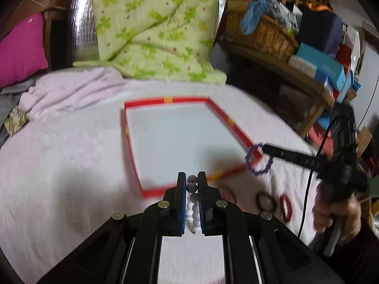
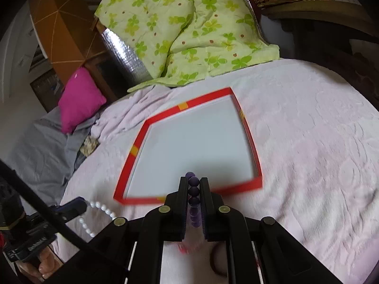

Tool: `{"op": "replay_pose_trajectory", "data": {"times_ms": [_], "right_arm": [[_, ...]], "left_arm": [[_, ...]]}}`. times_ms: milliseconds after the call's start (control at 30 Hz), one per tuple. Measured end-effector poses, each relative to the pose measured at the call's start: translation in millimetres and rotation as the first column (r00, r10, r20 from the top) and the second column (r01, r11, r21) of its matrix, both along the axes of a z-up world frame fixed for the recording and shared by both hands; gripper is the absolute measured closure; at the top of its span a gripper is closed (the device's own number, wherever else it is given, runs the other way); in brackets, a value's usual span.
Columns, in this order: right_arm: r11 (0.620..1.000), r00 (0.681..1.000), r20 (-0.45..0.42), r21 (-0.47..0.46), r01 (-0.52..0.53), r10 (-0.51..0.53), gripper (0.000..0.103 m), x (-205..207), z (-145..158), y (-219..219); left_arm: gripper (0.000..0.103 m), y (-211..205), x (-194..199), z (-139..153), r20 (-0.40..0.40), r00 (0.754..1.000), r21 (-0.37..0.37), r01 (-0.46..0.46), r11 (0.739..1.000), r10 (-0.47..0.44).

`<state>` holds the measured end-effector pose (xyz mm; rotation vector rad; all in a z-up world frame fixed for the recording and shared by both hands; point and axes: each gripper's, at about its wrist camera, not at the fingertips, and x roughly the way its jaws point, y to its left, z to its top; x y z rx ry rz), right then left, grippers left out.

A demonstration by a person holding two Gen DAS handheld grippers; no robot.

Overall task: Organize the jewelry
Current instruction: 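Carry the white bracelet into the tray with the left gripper while the right drops the purple bracelet there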

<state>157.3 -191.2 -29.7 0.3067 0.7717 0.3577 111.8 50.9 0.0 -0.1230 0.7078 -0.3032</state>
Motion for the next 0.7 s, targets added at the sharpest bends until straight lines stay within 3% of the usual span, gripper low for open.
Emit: {"op": "replay_pose_trajectory", "data": {"times_ms": [133,300,567,700], "right_arm": [[0.999,1.0,0.017,0.026,0.021,-0.022,0.093,17.4,5.7,7.0],[0.999,0.999,-0.033,0.04,0.034,-0.032,0.093,49.2,-6.1,23.0],[0.998,0.991,-0.116,-0.004,0.059,-0.06,0.092,78.4,-34.3,20.9],[0.996,0.985,-0.146,0.001,0.089,-0.087,0.09,83.6,-40.5,10.3]], "left_arm": [[0.093,4.9,28.0,2.2,0.047,0.997,0.003,-0.057,0.998,0.057],[0.093,0.6,60.9,-18.4,0.035,0.994,0.05,-0.108,0.993,0.106],[0.093,-25.8,84.5,-50.5,-0.004,0.995,0.252,-0.097,0.963,0.101],[0.09,-35.4,81.8,-54.6,-0.005,0.996,0.305,-0.082,0.949,0.088]]}}
